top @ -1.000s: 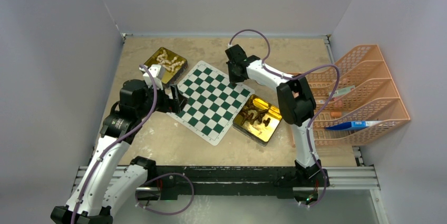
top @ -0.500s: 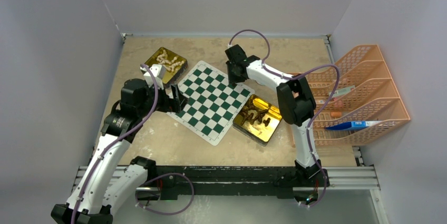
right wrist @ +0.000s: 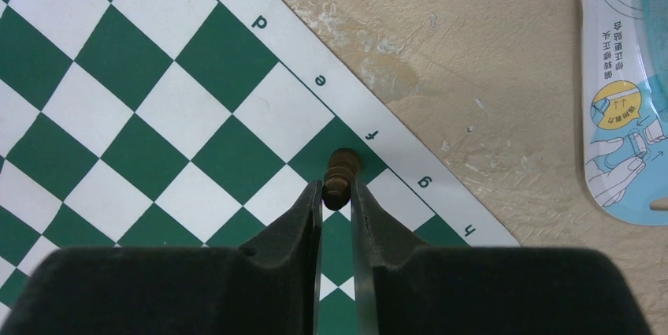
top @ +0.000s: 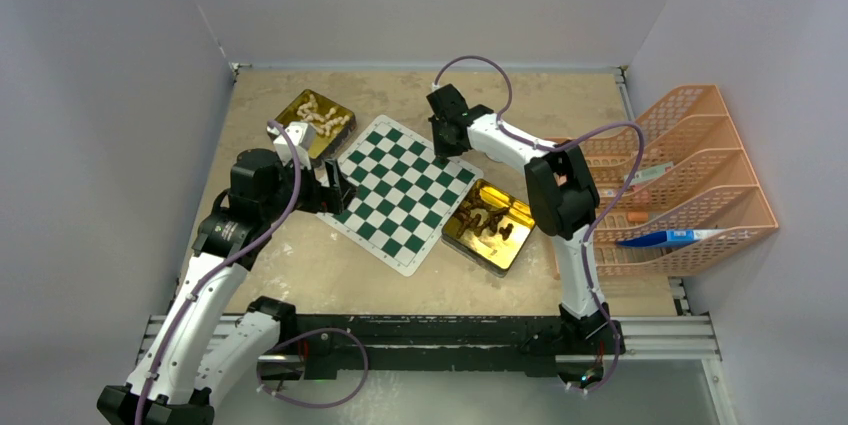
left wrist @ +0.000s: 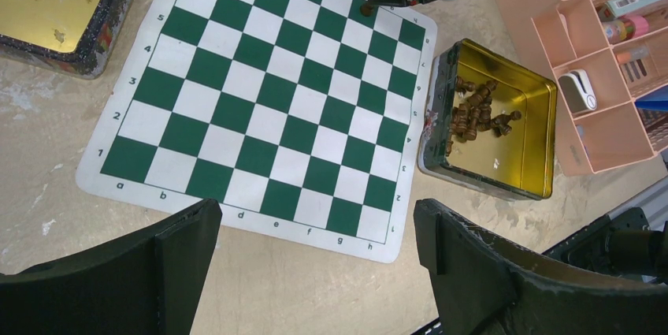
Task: Set up the chess pieces on the board
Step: Place the chess piece on the chessboard.
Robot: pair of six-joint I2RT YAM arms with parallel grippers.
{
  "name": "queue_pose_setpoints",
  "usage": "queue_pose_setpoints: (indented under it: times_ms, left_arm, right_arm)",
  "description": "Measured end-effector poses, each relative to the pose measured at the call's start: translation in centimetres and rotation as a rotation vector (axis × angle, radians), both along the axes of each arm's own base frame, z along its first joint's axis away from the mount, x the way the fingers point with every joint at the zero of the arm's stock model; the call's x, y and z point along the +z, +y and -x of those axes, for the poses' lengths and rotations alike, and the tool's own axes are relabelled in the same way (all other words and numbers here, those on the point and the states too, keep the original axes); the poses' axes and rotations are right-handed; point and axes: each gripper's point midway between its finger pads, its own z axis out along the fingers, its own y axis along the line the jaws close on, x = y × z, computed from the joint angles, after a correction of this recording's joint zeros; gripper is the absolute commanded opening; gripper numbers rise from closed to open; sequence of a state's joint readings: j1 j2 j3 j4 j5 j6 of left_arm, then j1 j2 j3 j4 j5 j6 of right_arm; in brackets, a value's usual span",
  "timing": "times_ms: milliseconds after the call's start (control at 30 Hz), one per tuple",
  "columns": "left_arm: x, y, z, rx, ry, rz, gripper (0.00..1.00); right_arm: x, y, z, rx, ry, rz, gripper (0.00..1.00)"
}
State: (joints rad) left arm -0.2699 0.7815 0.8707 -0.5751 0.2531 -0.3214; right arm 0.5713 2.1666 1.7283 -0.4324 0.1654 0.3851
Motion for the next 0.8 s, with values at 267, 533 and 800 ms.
queue_pose_setpoints:
  times_ms: [267,533,800]
  left_arm:
    - [-0.10,0.02,0.07,0.000,0.005,-0.001,0.93]
    - [-0.25,0.04,0.16,0.000,0.012,-0.003,0.93]
    - [-0.36,0.02,0.12,-0.001,0.017,-0.004,0.93]
  right_arm:
    - [-0.01,-0.01,0.01,0.000,0.000,0.000,0.21]
    - [-0.01,0.03,0.01,-0.003,0.001,-0.003,0.39]
    - [0.38,-0.30,0.31,-0.016,0.006,0.003,0.48]
